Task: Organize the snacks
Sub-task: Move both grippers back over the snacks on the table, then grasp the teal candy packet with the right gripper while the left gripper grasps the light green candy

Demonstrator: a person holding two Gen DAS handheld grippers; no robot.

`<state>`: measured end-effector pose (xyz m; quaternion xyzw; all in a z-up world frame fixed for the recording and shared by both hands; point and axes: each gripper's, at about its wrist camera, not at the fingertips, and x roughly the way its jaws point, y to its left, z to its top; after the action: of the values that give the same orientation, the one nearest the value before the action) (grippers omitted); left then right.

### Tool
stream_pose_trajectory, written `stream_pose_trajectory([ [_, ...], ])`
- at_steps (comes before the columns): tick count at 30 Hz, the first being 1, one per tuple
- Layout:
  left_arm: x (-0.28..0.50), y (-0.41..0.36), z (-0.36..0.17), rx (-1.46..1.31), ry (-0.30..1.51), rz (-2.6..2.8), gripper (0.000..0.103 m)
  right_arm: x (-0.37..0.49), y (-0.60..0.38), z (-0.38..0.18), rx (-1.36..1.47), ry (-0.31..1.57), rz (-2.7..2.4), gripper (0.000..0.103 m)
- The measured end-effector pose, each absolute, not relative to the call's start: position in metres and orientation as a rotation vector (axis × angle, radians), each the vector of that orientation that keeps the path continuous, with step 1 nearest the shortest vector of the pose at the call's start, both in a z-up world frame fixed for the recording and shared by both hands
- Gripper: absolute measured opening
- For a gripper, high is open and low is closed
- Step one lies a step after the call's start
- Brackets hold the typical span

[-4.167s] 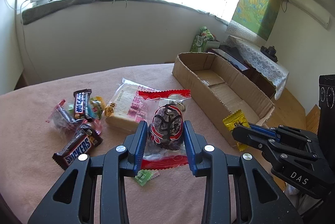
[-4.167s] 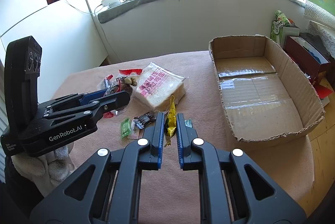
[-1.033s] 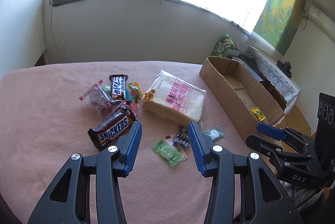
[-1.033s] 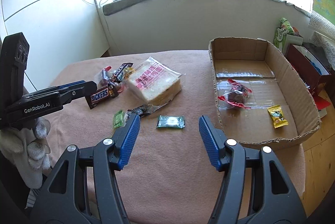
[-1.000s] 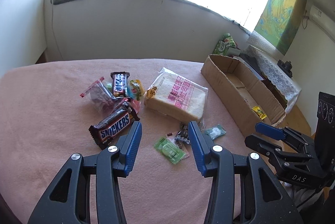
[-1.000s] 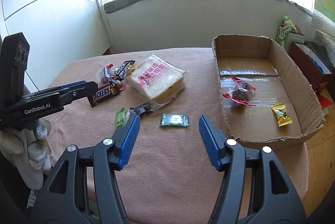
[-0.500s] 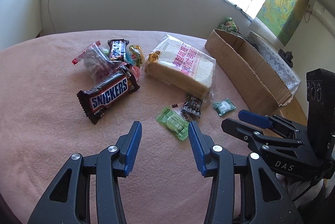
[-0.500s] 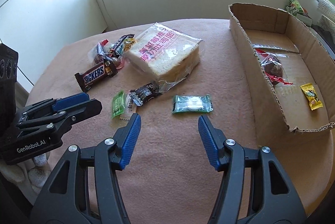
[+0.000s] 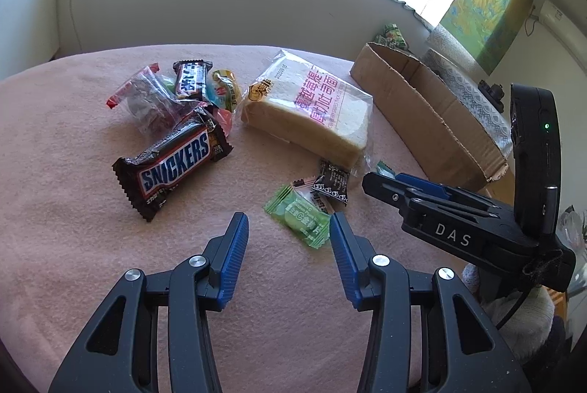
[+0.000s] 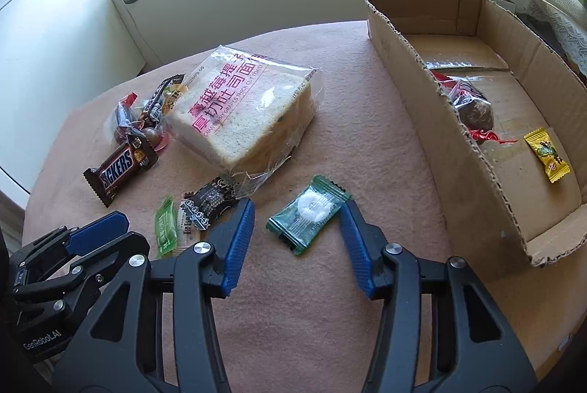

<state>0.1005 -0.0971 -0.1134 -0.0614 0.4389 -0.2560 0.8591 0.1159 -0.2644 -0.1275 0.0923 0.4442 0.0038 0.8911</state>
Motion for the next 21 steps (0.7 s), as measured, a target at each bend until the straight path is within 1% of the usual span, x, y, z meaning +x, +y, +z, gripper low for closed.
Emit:
stream_pose_trajectory([
  [6, 0.108, -0.106, -0.116, -0.116, 0.937, -0.539, 0.045, 0.124, -0.258, -0.129, 0.127, 0.93, -0.011, 0.049],
  [11, 0.112, -0.115, -0.116, -0.093, 0.946, -0.53, 0.045, 0.125, -0.255, -0.13, 0.092, 0.921, -0.023, 0.037],
  [15, 0.111, -0.128, -0.117, -0.033, 0.947, -0.534, 0.045, 0.121, -0.256, -0.13, 0.093, 0.917, -0.018, 0.033],
  [19, 0.115, -0.136, -0.119, 0.01, 0.943, -0.521, 0.045, 0.118, -0.259, -0.131, 0.093, 0.917, -0.01, 0.026],
  [21, 0.115, -0.138, -0.119, 0.034, 0.936, -0.519, 0.044, 0.117, -0.26, -0.131, 0.093, 0.92, -0.002, 0.025],
])
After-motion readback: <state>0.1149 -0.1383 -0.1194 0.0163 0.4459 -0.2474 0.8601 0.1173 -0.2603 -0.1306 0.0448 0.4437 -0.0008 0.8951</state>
